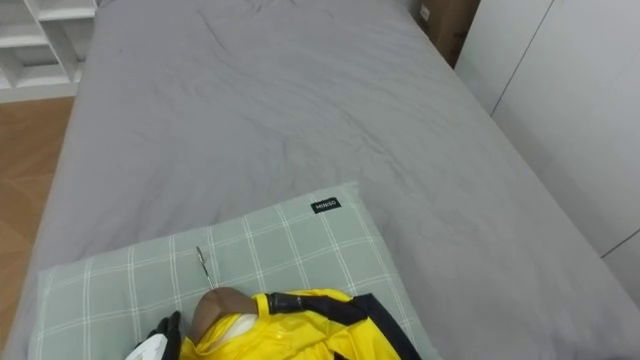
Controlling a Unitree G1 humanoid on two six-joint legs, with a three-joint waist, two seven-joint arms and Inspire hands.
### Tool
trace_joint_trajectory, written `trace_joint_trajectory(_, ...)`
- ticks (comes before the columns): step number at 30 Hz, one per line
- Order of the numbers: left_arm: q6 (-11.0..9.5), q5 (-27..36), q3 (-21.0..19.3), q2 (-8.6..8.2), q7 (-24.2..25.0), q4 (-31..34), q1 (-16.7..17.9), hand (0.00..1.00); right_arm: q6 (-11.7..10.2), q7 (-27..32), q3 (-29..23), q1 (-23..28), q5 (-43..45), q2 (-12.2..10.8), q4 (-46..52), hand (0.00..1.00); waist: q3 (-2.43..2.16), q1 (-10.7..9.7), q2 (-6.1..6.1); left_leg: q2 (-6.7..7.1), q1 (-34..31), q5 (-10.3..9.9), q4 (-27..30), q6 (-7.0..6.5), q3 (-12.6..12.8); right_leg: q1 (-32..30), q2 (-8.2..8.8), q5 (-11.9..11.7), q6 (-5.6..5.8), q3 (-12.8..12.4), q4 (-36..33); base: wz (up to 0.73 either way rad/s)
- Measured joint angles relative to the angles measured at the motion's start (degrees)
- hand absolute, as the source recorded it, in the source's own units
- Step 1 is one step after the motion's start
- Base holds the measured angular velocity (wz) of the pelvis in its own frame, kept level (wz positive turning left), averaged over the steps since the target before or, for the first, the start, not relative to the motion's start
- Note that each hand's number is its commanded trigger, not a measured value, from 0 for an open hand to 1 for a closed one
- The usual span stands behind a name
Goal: Hang clothes
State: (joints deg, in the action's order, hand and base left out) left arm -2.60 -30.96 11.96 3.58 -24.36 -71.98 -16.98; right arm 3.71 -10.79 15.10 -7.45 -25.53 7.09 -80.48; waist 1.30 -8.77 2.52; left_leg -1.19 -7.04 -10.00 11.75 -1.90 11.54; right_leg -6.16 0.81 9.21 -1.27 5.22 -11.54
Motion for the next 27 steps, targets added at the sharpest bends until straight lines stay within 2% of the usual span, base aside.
trace_joint_trajectory(2, 0.0, 0.0, -0.1, 0.11, 0.4, 0.0, -0.1, 0.35, 0.0, -0.2, 0.0, 0.1, 0.0, 0.0, 0.0, 0.00, -0.10, 0.1, 0.06, 0.01, 0.0, 0.0, 0.0, 0.00, 0.0, 0.0, 0.00, 0.0, 0.00, -0.1, 0.0, 0.00)
trace_joint_trajectory(3, 0.0, 0.0, -0.1, 0.12, 0.4, 0.0, -0.1, 0.54, 0.0, -0.3, 0.0, 0.1, 0.0, 0.0, 0.0, 0.00, -0.12, 0.2, 0.09, 0.01, 0.0, 0.0, 0.0, 0.00, 0.0, 0.0, 0.00, 0.0, 0.00, -0.1, 0.0, 0.00)
trace_joint_trajectory(5, 0.0, 0.0, -0.2, 0.31, 0.8, 0.0, -0.3, 0.64, 0.0, -0.6, 0.0, 0.3, 0.1, 0.0, 0.0, 0.00, -0.31, 0.7, 0.32, 0.03, 0.2, 0.0, 0.0, 0.00, 0.2, 0.0, -0.03, 0.0, 0.00, -0.3, 0.0, -0.05)
trace_joint_trajectory(9, 0.0, 0.0, -0.6, 1.34, 0.6, 0.0, -1.5, 0.65, 0.0, -0.8, 0.0, 0.6, 0.3, 0.0, 0.0, 0.00, -0.64, 1.2, 0.66, 0.04, 0.3, 0.0, 0.0, 0.00, 0.4, 0.1, -0.06, 0.0, 0.00, -0.4, 0.0, -0.01)
trace_joint_trajectory(11, 0.0, 0.2, -0.8, 2.80, 0.6, 0.1, -2.3, 0.65, 0.0, -1.0, 0.0, 0.4, 0.3, 0.0, -0.1, 0.00, -0.77, 1.2, 0.70, 0.00, 0.3, 0.0, -0.1, 0.00, 0.3, 0.1, -0.04, 0.0, 0.00, -0.5, 0.0, 0.00)
trace_joint_trajectory(14, 0.1, 1.3, -1.5, 2.94, 0.6, 0.0, -2.5, 0.67, 0.1, -1.1, 0.0, 0.3, 0.3, 0.0, -0.1, 0.00, -0.76, 1.2, 0.71, 0.03, 0.6, 0.0, -0.3, 0.00, 0.3, 0.2, 0.00, -0.1, 0.05, -0.5, -0.1, 0.00)
trace_joint_trajectory(17, 0.2, 1.9, -1.8, 3.00, 0.6, 0.0, -2.3, 0.84, 0.1, -1.3, 0.0, 0.3, 0.3, 0.0, -0.1, 0.00, -0.70, 1.2, 0.77, 0.03, 0.7, 0.0, -0.4, 0.00, 0.3, 0.2, -0.01, -0.1, 0.05, -0.5, -0.1, 0.00)
trace_joint_trajectory(18, 0.2, 2.2, -1.8, 2.97, 0.6, 0.0, -2.2, 0.98, 0.1, -1.4, 0.0, 0.3, 0.4, 0.0, -0.1, 0.00, -0.69, 1.2, 0.77, 0.03, 0.7, 0.0, -0.5, 0.00, 0.4, 0.2, -0.02, -0.1, 0.05, -0.5, -0.1, 0.00)
trace_joint_trajectory(20, 0.2, 4.2, -1.7, 2.83, 0.9, -0.2, -1.4, 1.00, 0.1, -1.5, -0.1, 0.2, 1.1, 0.0, -0.1, 0.00, -0.64, 1.1, 0.71, 0.01, 0.6, 0.0, -0.5, 0.00, 0.3, 0.2, -0.03, -0.1, 0.05, -0.4, -0.1, 0.00)
trace_joint_trajectory(24, 0.2, 6.6, -1.7, 2.08, 1.2, -1.3, -1.0, 1.00, 0.1, -1.9, 0.0, -0.5, 1.1, 0.0, -1.1, 0.00, -0.11, 1.2, 0.57, -0.02, 0.6, 0.0, -0.5, 0.00, 0.1, 0.2, -0.03, -0.1, 0.05, -0.4, 0.0, 0.00)
trace_joint_trajectory(26, 0.2, 6.6, -1.7, 1.92, 1.9, -1.3, -0.7, 1.00, 0.1, -1.9, 0.0, -1.1, 1.1, 0.0, -1.4, 0.00, 0.47, 1.2, 0.46, -0.02, 0.6, 0.0, -0.5, 0.00, 0.2, 0.1, -0.03, -0.1, 0.05, -0.3, 0.0, 0.00)
trace_joint_trajectory(27, 0.2, 6.6, -1.7, 1.81, 2.3, -1.3, -0.6, 1.00, 0.1, -1.9, 0.0, -1.2, 1.1, 0.0, -1.5, 0.00, 0.49, 1.2, 0.43, -0.02, 0.5, 0.0, -0.5, 0.00, 0.2, 0.1, -0.03, -0.1, 0.05, -0.3, 0.0, 0.00)
